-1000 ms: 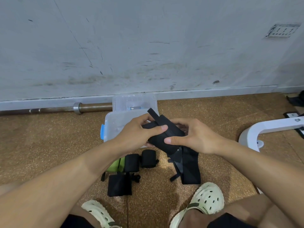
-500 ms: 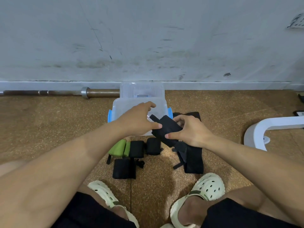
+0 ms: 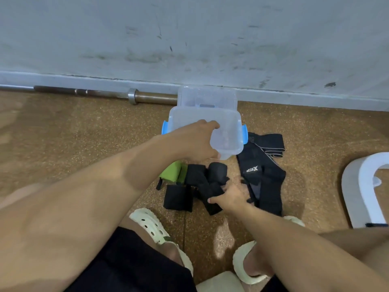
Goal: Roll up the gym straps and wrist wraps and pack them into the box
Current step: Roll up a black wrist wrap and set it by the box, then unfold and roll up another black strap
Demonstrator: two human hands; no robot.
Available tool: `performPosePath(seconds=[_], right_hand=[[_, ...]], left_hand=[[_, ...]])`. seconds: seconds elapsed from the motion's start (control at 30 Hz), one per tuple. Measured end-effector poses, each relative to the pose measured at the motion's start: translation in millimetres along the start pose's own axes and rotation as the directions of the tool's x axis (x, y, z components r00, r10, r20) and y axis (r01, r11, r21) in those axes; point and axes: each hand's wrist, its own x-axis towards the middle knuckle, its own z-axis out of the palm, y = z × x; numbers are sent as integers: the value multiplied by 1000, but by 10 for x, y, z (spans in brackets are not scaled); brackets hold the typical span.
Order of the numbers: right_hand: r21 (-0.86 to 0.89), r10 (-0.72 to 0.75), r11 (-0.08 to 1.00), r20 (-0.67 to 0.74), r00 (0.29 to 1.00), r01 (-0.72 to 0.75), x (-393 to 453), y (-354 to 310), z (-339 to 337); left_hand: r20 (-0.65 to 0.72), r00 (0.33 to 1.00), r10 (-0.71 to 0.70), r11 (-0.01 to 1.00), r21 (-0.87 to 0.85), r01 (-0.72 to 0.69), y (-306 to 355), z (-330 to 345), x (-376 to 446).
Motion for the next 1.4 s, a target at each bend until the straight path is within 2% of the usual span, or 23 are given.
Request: performPosePath(seconds=[0.13, 0.33, 0.47, 0.63, 0.87, 1.23, 1.4], right_hand=[[204, 218, 956, -3, 976, -213, 92, 235, 431], [398, 323, 865, 20, 946, -304, 90, 309, 684], [389, 308, 874, 20, 951, -291, 84, 280, 719], [444, 205, 871, 55, 977, -208, 119, 155, 906], [481, 227, 849, 42, 973, -219, 138, 63, 1018], [380, 144, 912, 51, 988, -153, 187, 83, 1001], [343, 137, 924, 115, 984, -169, 213, 37, 973]], left_hand=[[18, 999, -27, 1000, 11, 26, -137, 1, -19], [26, 997, -70, 997, 30, 70, -249, -35, -53], [25, 997, -80, 996, 43, 79, -246, -66, -60], [36, 996, -87, 995, 55, 85, -227, -80, -53], [58, 994, -94, 993, 75, 89, -233, -43, -34], [67, 993, -92, 993, 76, 87, -207, -31, -8], [72, 994, -87, 994, 75, 82, -173, -19, 11]])
